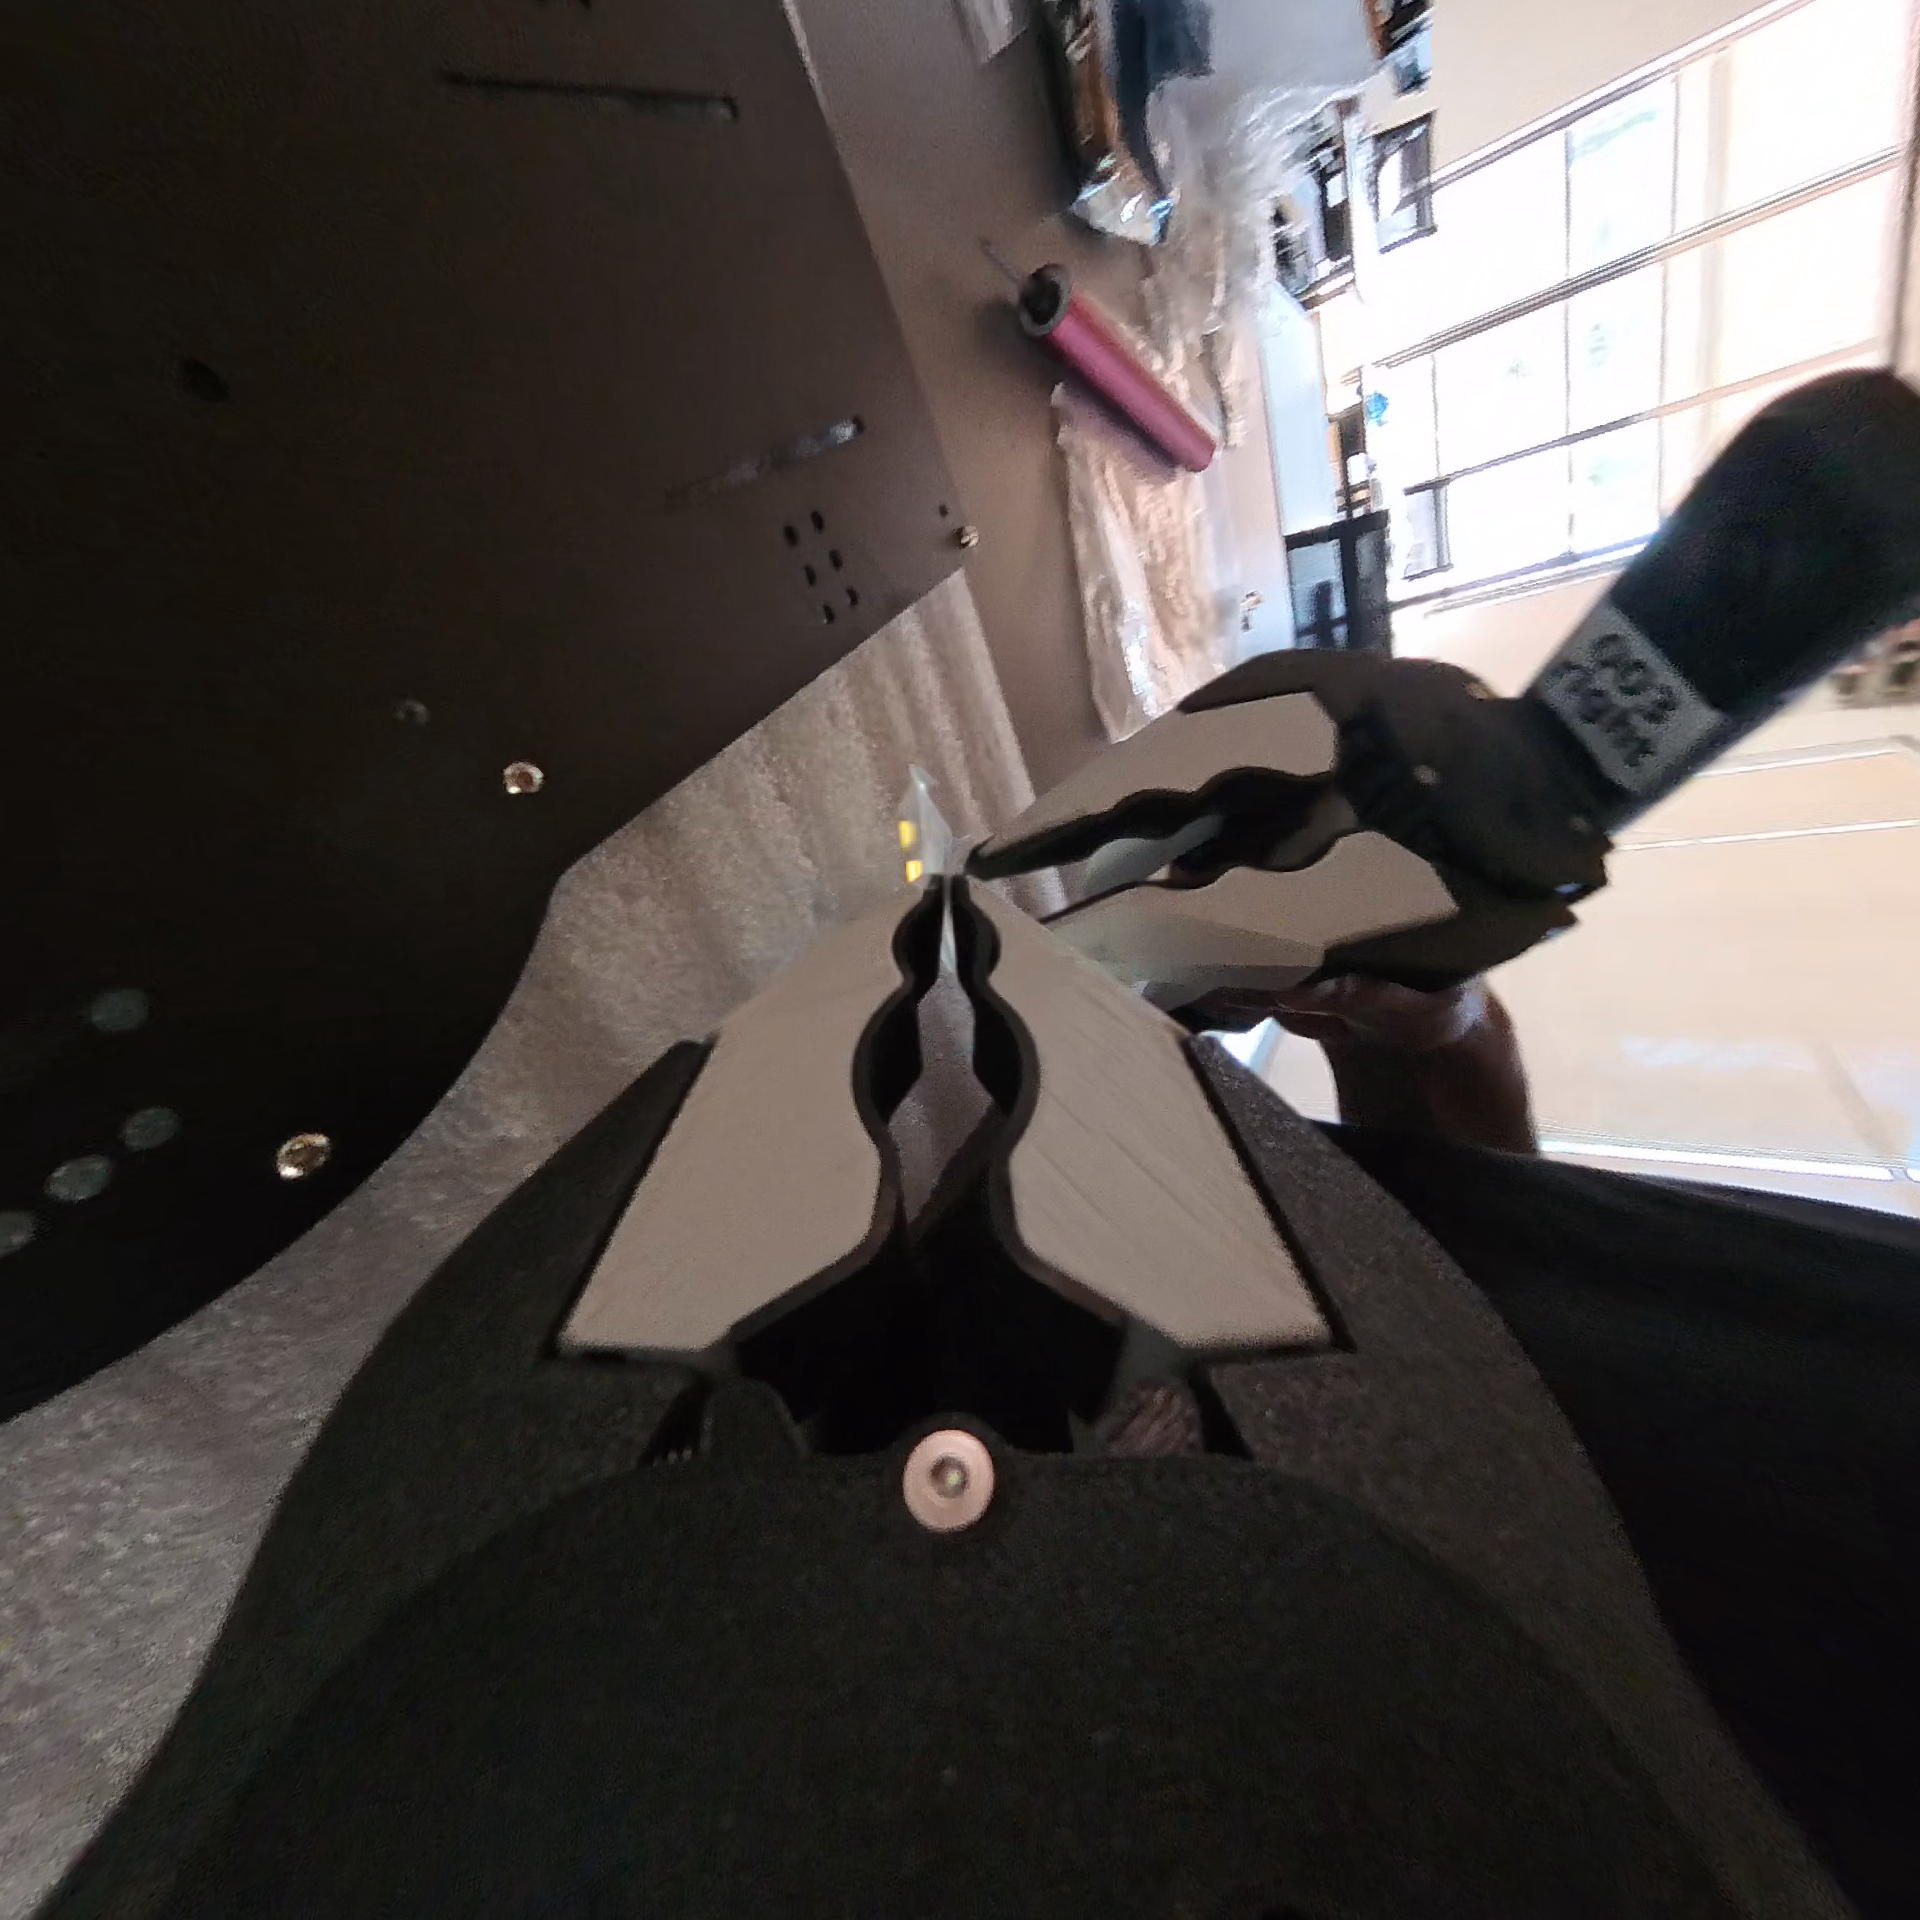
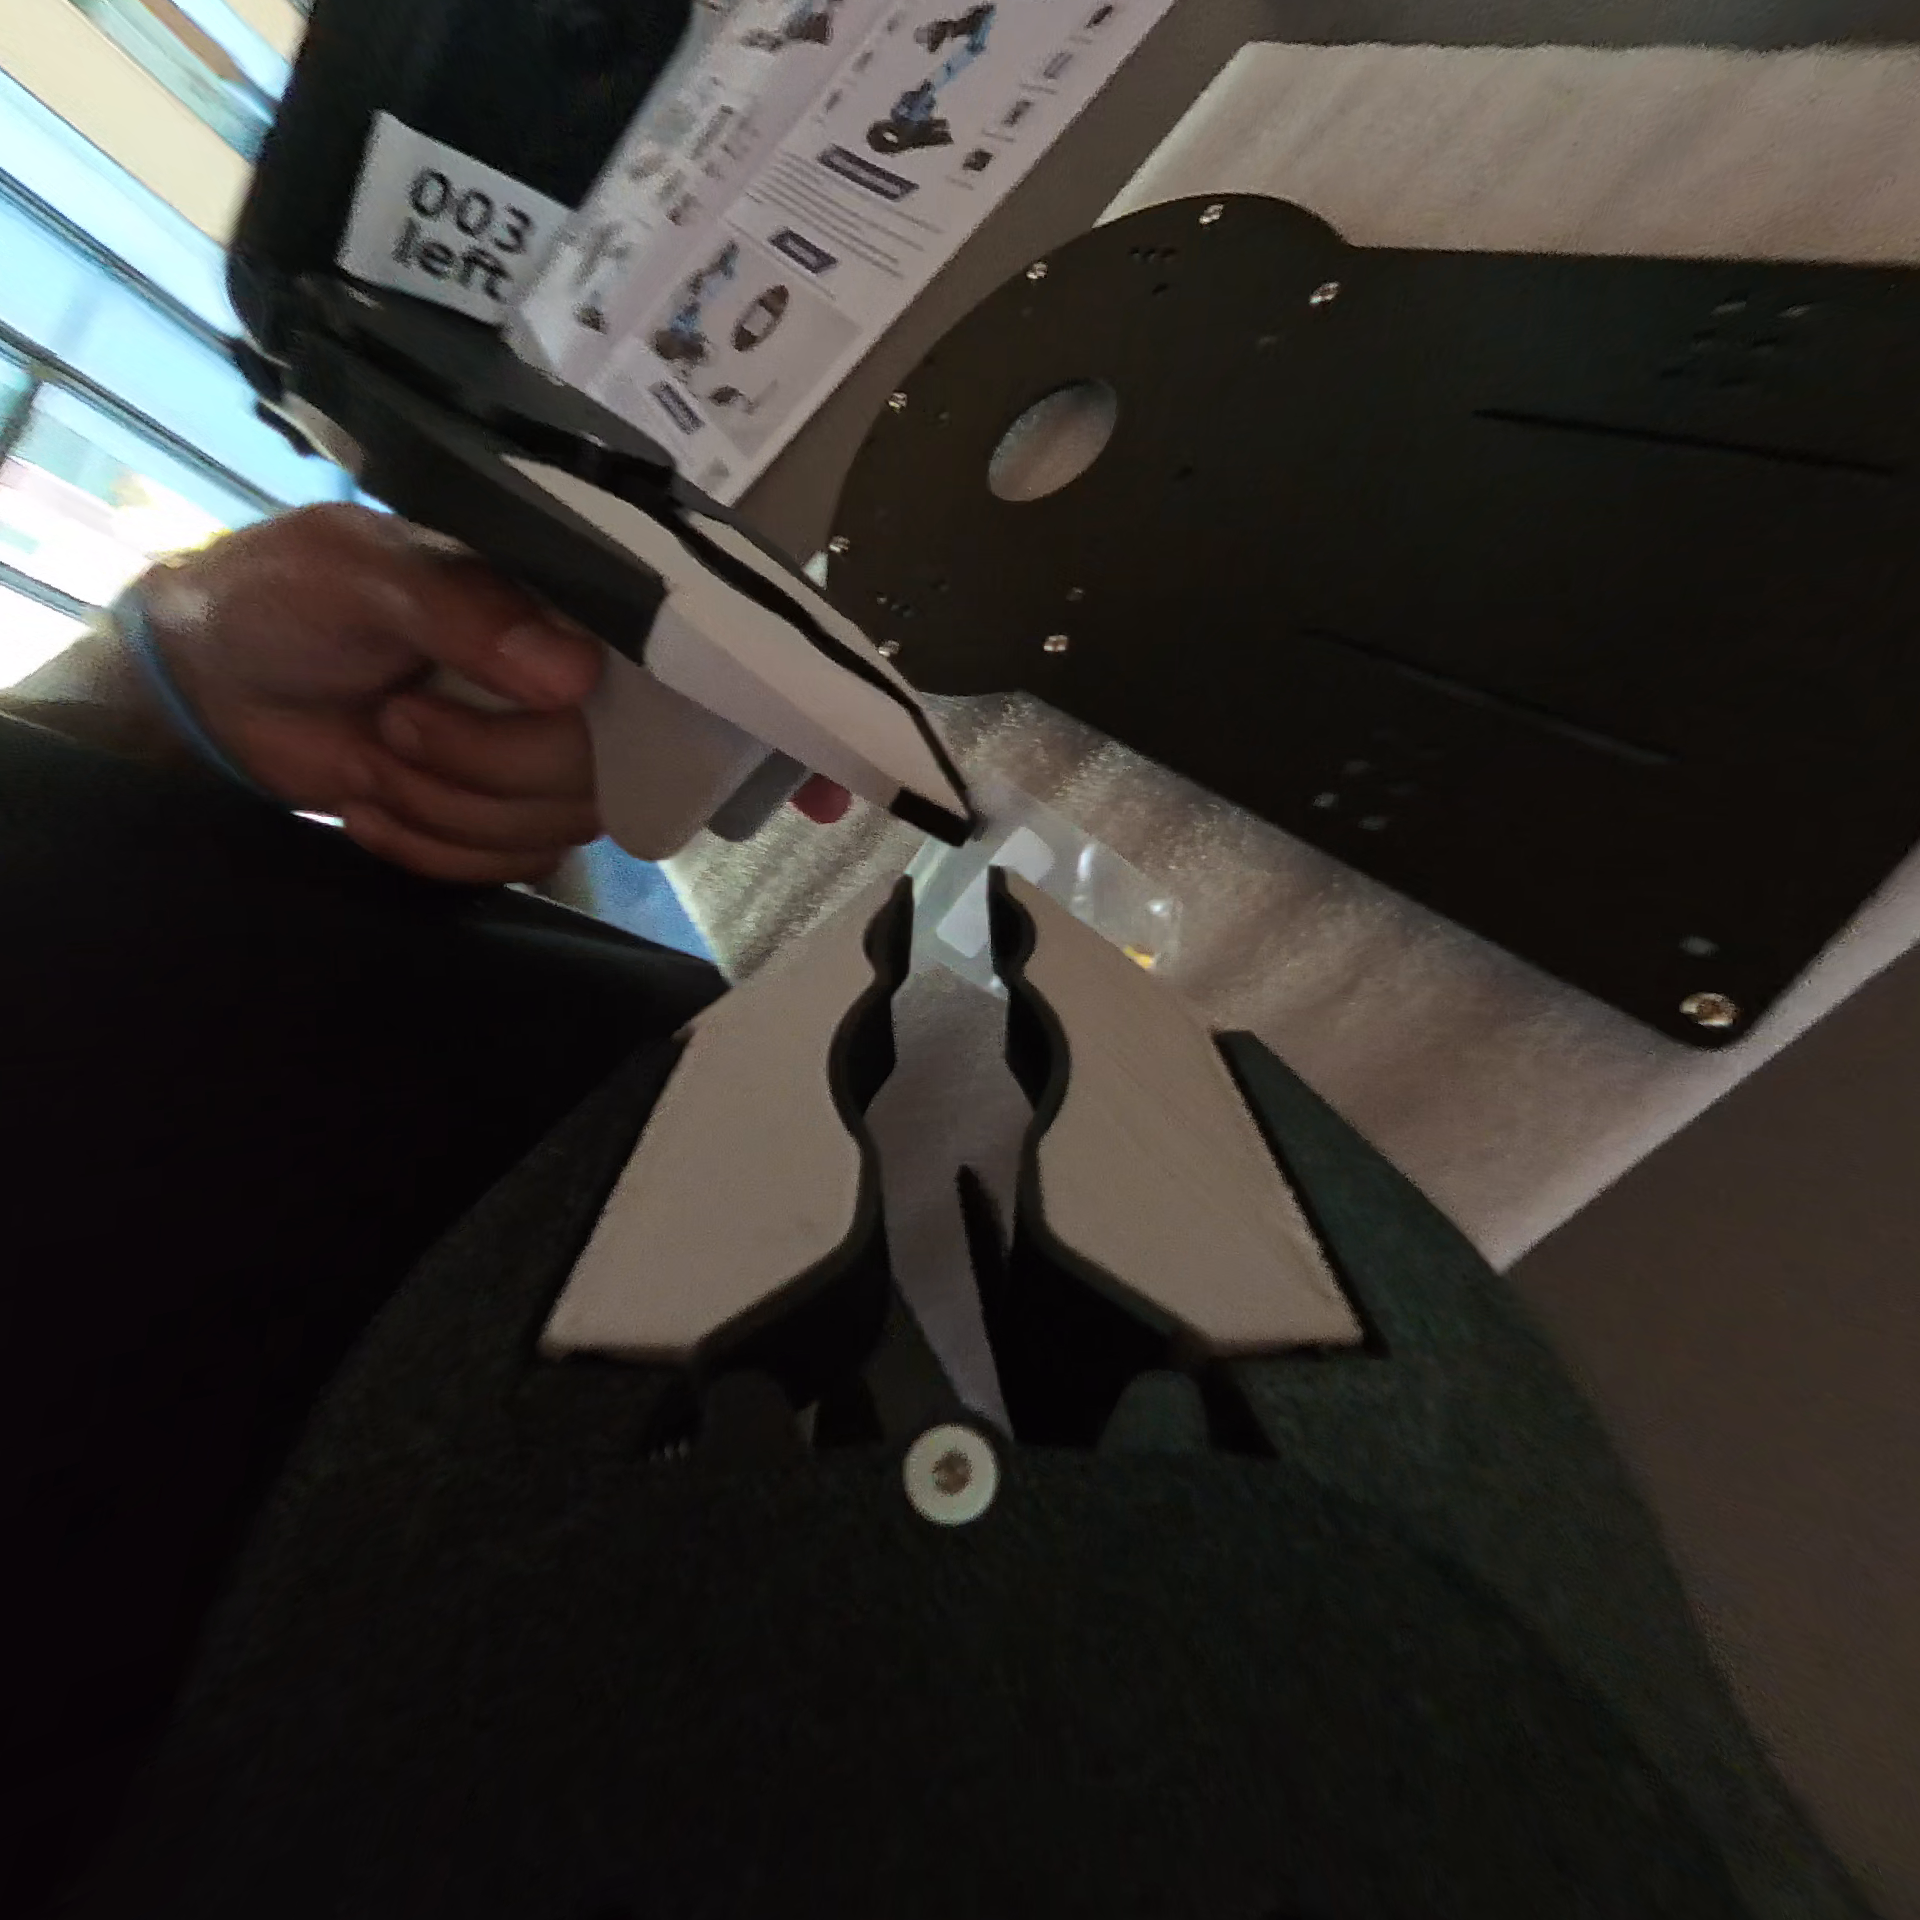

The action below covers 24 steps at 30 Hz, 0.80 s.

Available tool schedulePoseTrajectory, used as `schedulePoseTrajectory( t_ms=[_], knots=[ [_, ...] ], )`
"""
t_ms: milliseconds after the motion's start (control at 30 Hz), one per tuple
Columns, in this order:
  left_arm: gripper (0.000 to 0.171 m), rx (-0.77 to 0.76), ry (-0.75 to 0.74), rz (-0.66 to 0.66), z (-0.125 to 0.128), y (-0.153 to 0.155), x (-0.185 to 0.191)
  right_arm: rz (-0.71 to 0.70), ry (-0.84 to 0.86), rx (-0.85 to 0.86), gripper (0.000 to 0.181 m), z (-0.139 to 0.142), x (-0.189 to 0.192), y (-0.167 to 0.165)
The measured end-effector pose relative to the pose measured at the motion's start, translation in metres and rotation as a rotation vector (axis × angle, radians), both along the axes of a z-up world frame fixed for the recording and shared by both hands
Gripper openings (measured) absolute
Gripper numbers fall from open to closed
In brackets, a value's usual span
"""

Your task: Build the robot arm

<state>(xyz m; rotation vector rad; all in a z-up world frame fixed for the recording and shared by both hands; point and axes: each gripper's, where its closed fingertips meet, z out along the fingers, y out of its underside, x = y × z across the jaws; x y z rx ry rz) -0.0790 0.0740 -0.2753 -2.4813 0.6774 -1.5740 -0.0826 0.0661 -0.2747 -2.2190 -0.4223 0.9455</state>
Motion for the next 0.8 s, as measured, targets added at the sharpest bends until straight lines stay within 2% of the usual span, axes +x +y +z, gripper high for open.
schedulePoseTrajectory(
  t_ms=[100, 233, 333, 433, 800],
  knots=[
    [0.0, -0.047, -0.094, 0.001, 0.013, 0.0, 0.004, -0.004, 0.177, -0.032, 0.015, 0.014, -0.005, 0.0],
    [0.0, -0.147, -0.23, 0.009, 0.032, 0.001, 0.005, -0.008, 0.317, -0.009, 0.017, 0.034, -0.005, 0.002],
    [0.0, -0.207, -0.327, 0.016, 0.047, 0.003, 0.005, -0.011, 0.404, -0.007, 0.009, 0.047, -0.002, 0.003],
    [0.0, -0.194, -0.348, 0.009, 0.053, 0.002, 0.006, -0.003, 0.412, 0.004, 0.0, 0.049, -0.002, 0.004],
    [0.0, -0.227, -0.449, 0.017, 0.072, 0.006, 0.003, -0.044, 0.617, -0.024, 0.0, 0.067, 0.005, 0.01]
  ],
)
